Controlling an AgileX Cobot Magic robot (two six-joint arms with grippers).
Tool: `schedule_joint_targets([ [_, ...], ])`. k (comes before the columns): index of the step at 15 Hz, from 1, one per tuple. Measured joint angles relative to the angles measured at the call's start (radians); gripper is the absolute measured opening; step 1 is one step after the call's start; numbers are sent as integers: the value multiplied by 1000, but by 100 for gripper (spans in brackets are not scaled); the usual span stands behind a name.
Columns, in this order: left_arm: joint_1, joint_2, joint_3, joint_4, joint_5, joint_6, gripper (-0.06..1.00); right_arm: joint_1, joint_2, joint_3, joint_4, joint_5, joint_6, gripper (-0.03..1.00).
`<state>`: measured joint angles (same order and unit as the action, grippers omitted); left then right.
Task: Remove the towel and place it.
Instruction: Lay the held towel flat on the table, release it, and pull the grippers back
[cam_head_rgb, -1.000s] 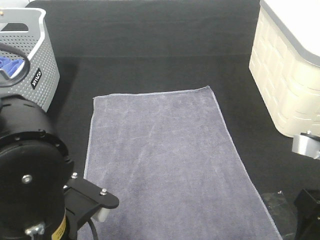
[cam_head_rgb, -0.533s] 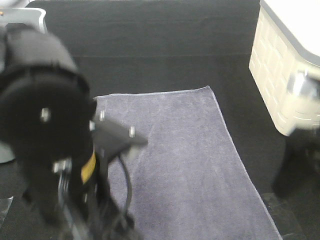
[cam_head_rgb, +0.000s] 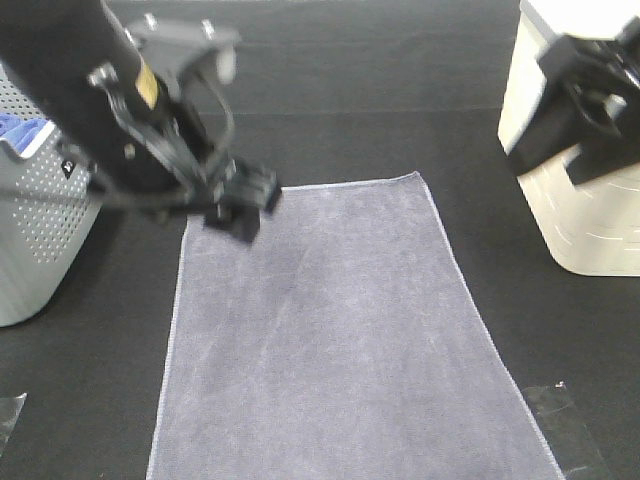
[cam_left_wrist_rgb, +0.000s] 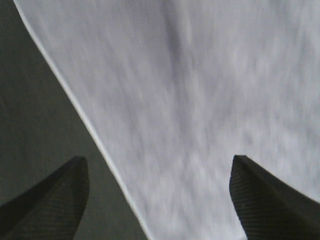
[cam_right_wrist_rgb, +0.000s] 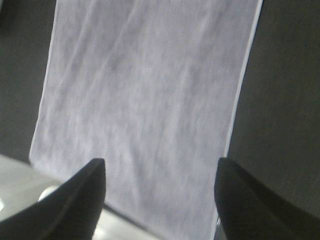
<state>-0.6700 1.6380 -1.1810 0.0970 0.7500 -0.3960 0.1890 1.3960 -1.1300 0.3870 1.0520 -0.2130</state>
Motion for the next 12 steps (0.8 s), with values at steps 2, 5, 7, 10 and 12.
schedule_joint_targets([
  [2, 88, 16, 0, -1, -131, 1, 74, 20, 94, -90, -27, -39, -43, 60],
  [5, 173, 101, -55, -2, -202, 14, 74, 101, 229, -217, -146, -77, -44, 60],
  [7, 210, 183, -134, -2, -201, 37, 74, 122, 323, -299, -179, -130, -34, 59],
  [10, 254, 316, -276, -14, -199, 50, 74, 123, 457, -402, -205, -227, -30, 55],
  [12, 269, 412, -384, -33, -189, 52, 74, 123, 557, -461, -235, -292, -12, 51],
])
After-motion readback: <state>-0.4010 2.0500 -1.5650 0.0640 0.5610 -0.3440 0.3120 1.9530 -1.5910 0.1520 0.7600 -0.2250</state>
